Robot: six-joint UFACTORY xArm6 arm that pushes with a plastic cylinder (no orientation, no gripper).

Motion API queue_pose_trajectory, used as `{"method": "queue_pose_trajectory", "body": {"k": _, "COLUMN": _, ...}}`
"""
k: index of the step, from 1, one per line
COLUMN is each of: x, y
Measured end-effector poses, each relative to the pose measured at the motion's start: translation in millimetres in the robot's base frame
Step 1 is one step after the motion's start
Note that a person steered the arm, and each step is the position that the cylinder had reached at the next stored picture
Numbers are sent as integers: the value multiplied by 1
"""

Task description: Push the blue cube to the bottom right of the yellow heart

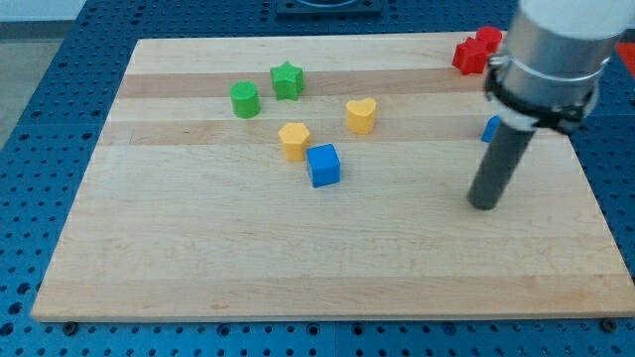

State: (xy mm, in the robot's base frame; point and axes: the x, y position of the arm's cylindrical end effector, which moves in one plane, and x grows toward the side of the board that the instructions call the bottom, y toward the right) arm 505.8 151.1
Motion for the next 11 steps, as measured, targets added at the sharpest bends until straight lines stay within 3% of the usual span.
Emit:
{"method": "queue_pose_trajectory", "body": {"k": 4, "x": -1, "y": -169}}
{"method": "queue_pose_trajectory", "body": {"k": 5, "x": -19, "y": -194}}
{"method": "queue_pose_trajectory", "body": {"k": 7, "x": -47, "y": -196}}
{"method": "queue_pose_trajectory", "body": {"k": 11, "x": -68, "y": -115}}
